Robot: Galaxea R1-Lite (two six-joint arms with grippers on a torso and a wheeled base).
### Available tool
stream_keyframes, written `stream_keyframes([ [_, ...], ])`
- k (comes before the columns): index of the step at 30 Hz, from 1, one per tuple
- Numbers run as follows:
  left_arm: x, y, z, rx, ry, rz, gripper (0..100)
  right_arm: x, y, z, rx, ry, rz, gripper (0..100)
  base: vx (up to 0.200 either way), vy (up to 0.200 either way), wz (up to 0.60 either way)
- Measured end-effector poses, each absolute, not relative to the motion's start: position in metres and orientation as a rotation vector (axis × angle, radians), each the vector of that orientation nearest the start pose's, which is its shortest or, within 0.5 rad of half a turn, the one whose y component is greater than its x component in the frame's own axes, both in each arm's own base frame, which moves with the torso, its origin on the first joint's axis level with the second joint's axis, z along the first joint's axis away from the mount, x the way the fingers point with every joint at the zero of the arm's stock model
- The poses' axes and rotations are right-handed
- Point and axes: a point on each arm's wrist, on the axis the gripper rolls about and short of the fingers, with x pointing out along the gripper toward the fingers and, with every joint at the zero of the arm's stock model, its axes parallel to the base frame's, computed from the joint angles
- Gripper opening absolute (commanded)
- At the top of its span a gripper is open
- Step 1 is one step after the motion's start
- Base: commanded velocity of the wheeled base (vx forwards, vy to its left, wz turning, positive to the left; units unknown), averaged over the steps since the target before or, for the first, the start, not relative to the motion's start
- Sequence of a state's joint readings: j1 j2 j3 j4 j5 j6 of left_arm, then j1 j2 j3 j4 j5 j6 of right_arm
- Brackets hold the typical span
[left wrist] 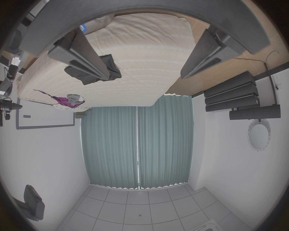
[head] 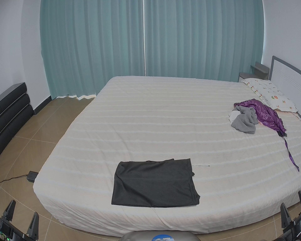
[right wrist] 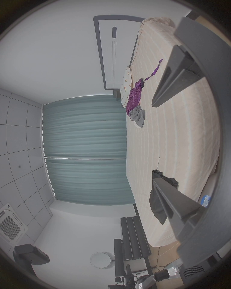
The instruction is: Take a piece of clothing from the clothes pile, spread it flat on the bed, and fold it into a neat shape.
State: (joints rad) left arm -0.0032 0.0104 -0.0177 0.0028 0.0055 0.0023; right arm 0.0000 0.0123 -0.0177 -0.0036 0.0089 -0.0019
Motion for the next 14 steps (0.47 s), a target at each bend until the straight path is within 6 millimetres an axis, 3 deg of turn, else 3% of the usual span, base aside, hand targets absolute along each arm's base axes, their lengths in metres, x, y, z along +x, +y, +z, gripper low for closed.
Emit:
stream_keyframes([
  [14,-0.0233,0.0,0.0805,0.0,-0.004,-0.002,100,-0.0231,0.0002,0.081,-0.002,-0.007,0.007,100,0.0,0.0,0.0],
])
